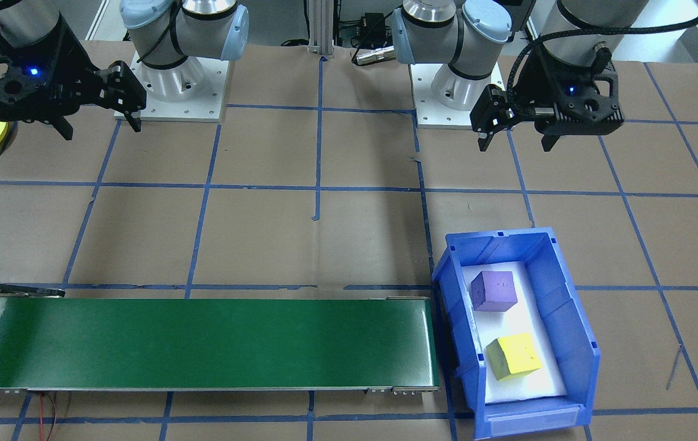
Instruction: Move block left to right into plate
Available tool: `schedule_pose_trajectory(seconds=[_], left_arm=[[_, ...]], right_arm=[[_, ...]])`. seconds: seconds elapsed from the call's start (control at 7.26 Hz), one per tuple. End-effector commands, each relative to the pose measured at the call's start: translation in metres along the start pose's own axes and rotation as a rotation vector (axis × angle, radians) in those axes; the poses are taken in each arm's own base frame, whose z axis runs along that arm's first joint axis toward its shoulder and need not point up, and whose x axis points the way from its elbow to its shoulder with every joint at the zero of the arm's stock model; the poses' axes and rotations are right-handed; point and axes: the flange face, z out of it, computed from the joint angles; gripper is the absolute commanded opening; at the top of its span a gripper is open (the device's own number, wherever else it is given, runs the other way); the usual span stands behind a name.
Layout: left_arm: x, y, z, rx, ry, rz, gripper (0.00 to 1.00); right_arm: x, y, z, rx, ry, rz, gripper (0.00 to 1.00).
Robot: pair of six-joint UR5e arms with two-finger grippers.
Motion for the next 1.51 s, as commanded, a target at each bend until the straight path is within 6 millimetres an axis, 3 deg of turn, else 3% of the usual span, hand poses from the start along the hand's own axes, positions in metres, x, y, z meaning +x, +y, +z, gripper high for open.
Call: schedule_pose_trajectory(seconds=[0.0, 0.28, 0.55, 0.83, 1.1, 1.38], left_arm=[[-0.013, -0.04, 0.023, 0.013, 0.001, 0.033, 1.0], [-0.038, -0.128, 0.084, 0.031, 0.033, 0.062, 1.0], [-0.053, -0.164, 0.155, 0.017, 0.034, 0.083, 1.0], [-0.069, -0.164, 0.198, -0.048, 0.05, 0.134, 0.99], [-0.064, -0.149, 0.247, -0.033, 0.053, 0.128, 0.98], [-0.063, -0.144, 0.267, -0.069, 0.063, 0.128, 0.96]], right_arm=[[0.0, 0.0, 0.0, 0.0, 0.0, 0.0, 1.0], [0.0, 0.001, -0.001, 0.001, 0.0, 0.0, 1.0], [-0.001, 0.0, 0.003, -0.006, -0.003, -0.001, 1.0], [-0.001, 0.001, 0.001, -0.001, -0.002, -0.001, 1.0], [-0.001, 0.0, 0.001, -0.001, -0.002, -0.001, 1.0], [-0.001, 0.0, 0.0, 0.0, -0.001, -0.001, 1.0]])
